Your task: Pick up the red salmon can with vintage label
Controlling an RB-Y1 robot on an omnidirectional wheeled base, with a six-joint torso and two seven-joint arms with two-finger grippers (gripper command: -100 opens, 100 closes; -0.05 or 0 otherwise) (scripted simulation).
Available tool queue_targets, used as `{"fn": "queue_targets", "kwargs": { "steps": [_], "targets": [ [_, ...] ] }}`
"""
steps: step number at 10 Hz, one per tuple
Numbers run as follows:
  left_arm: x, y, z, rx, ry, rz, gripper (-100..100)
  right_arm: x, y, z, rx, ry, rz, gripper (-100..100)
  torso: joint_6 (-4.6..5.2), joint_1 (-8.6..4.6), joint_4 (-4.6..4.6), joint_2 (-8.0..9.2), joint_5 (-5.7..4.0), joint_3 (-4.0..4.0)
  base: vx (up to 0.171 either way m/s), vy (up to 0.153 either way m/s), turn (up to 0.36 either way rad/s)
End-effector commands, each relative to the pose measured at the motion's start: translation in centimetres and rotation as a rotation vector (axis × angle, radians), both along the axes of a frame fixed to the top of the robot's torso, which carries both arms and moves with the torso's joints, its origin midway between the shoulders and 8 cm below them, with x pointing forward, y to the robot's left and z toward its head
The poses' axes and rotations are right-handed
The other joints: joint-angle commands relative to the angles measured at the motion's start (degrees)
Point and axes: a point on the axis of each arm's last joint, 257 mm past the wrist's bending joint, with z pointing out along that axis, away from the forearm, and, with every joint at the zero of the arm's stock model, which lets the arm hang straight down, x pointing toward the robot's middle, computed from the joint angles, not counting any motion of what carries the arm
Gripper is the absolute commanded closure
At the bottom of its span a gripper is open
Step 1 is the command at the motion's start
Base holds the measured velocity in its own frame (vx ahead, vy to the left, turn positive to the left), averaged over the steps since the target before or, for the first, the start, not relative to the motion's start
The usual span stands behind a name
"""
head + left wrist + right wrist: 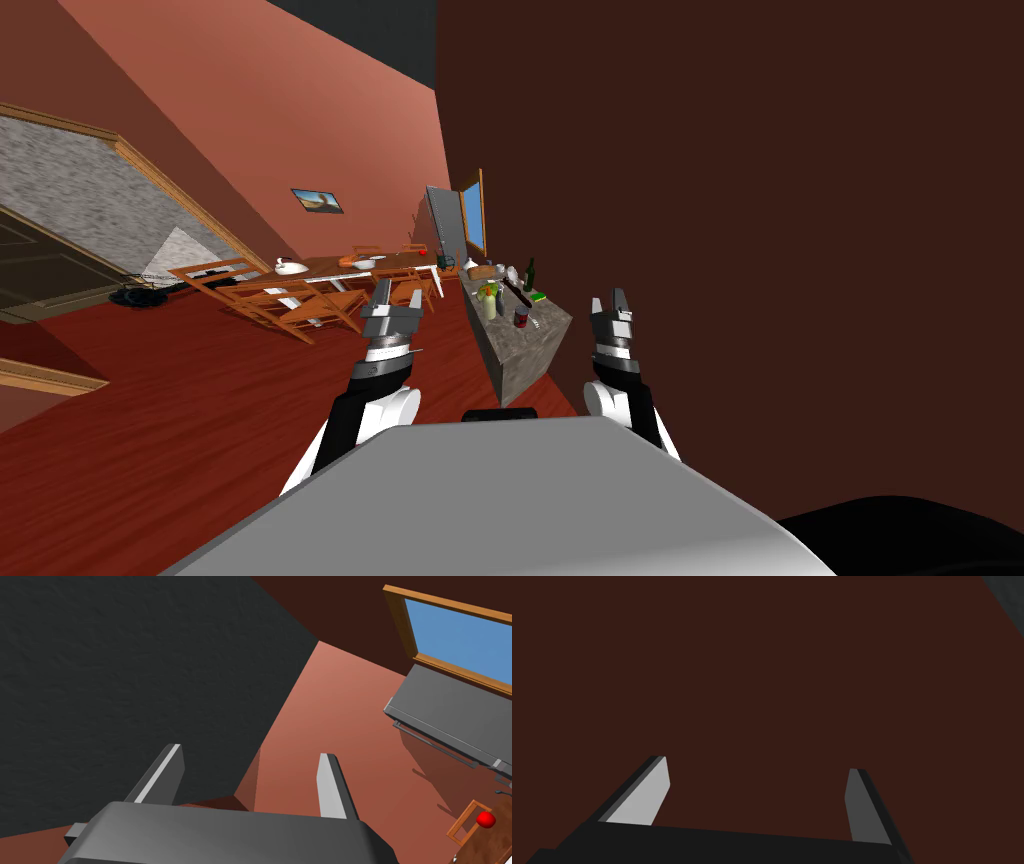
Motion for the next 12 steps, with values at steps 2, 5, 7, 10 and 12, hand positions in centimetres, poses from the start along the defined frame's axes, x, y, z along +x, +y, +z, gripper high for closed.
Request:
{"fn": "queue_targets", "kwargs": {
  "steps": [2,5,7,10,12],
  "targets": [
    [0.0,0.0,0.0,0.000,0.000,0.000,0,0.9,0.5,-1.5,-0.069,0.043,0.020,-100,-0.01,0.03,0.00,0.03,0.00,0.02,-0.023,0.026,0.049],
    [0.0,0.0,0.0,0.000,0.000,0.000,0,2.2,1.0,-4.2,-0.165,0.111,0.044,-100,-0.01,0.21,0.03,0.16,0.04,0.09,-0.042,0.063,0.062],
    [0.0,0.0,0.0,0.000,0.000,0.000,0,2.6,1.3,-5.3,-0.220,0.142,0.061,-100,0.01,0.18,0.03,0.12,0.04,0.07,-0.026,0.039,0.034],
    [0.0,0.0,0.0,0.000,0.000,0.000,0,3.1,1.5,-6.6,-0.280,0.175,0.078,-100,0.00,0.12,0.02,0.09,0.03,0.05,-0.021,0.035,0.039],
    [0.0,0.0,0.0,0.000,0.000,0.000,0,3.4,1.6,-8.0,-0.336,0.209,0.094,-100,-0.01,0.17,0.02,0.08,0.04,0.05,-0.019,0.047,0.053]
  ]
}}
